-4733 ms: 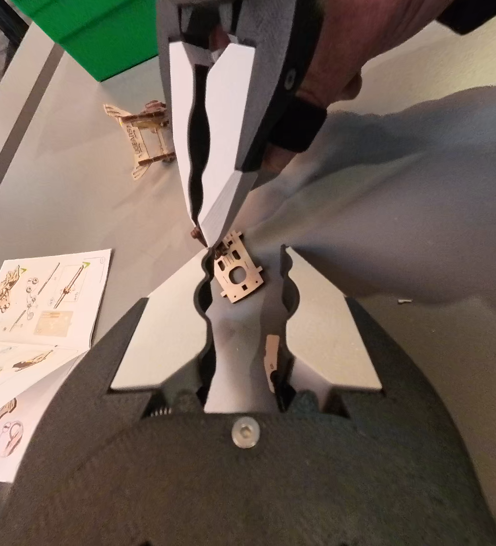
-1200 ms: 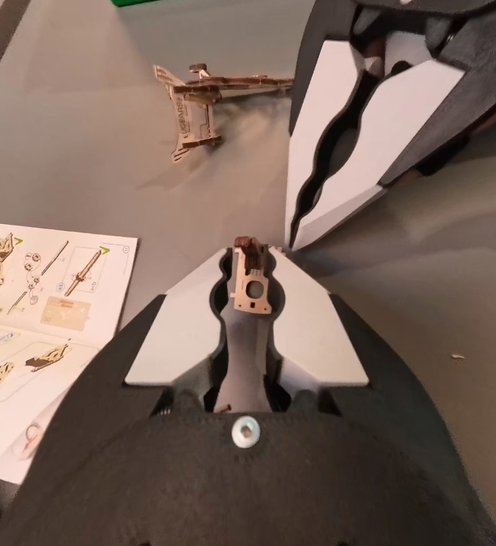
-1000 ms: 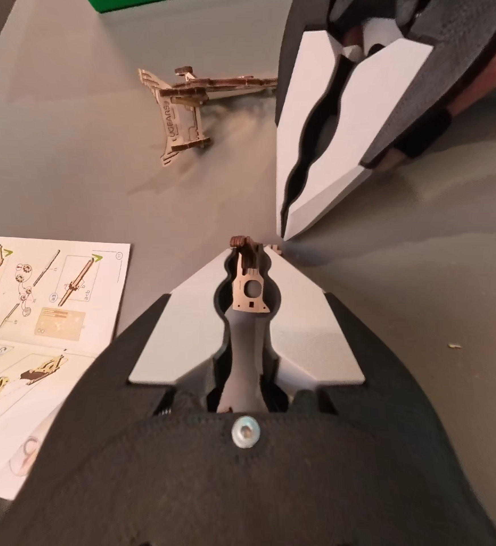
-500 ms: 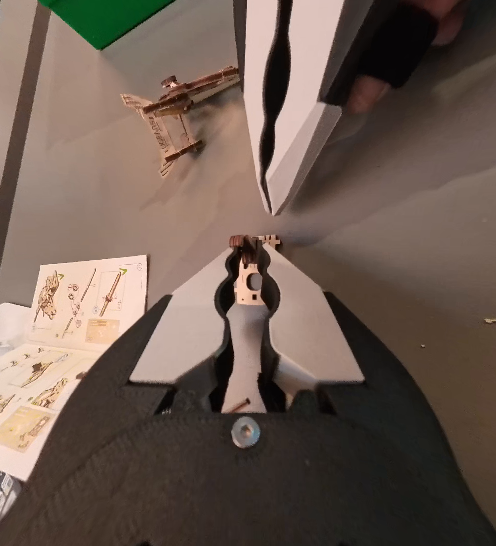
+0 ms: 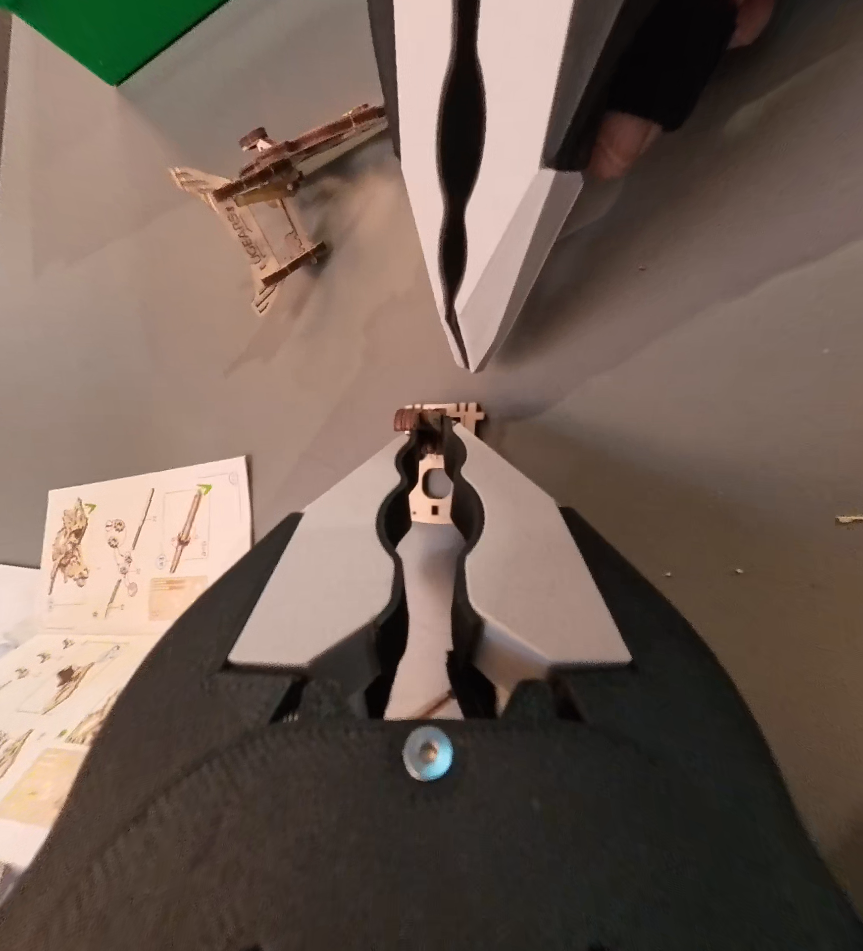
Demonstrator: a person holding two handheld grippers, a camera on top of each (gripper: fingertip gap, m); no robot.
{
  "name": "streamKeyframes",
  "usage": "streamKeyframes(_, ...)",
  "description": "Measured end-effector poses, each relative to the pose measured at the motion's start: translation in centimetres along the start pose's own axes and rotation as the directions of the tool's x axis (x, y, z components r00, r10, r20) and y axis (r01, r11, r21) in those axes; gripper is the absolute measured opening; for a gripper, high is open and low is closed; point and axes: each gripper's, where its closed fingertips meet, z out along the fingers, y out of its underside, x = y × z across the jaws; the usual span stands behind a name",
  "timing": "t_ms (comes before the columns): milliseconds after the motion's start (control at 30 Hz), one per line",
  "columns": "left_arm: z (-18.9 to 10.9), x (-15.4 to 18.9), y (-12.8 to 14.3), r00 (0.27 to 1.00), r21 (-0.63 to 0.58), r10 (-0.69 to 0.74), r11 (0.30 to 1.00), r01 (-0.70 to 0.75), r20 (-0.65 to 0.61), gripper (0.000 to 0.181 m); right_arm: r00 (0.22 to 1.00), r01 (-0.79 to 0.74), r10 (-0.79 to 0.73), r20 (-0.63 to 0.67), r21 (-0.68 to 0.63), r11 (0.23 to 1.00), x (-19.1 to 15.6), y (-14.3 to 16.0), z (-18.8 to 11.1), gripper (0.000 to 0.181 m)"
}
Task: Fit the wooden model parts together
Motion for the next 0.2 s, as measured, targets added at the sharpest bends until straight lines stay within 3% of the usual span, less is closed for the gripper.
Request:
streamKeyframes(33,0.01,0.15,-0.11,1.000,0.013,-0.012,1.000,0.013,-0.027,0.007,1.000,-0.002,0.002,0.002,0.000,1.000,-0.01,0.00,0.00,0.000)
streamKeyframes(200,-0.10,0.30,-0.12,0.998,0.013,0.004,1.000,-0.003,-0.066,0.007,1.000,-0.014,0.014,0.016,0.024,1.000,-0.04,-0.28,-0.27,0.000)
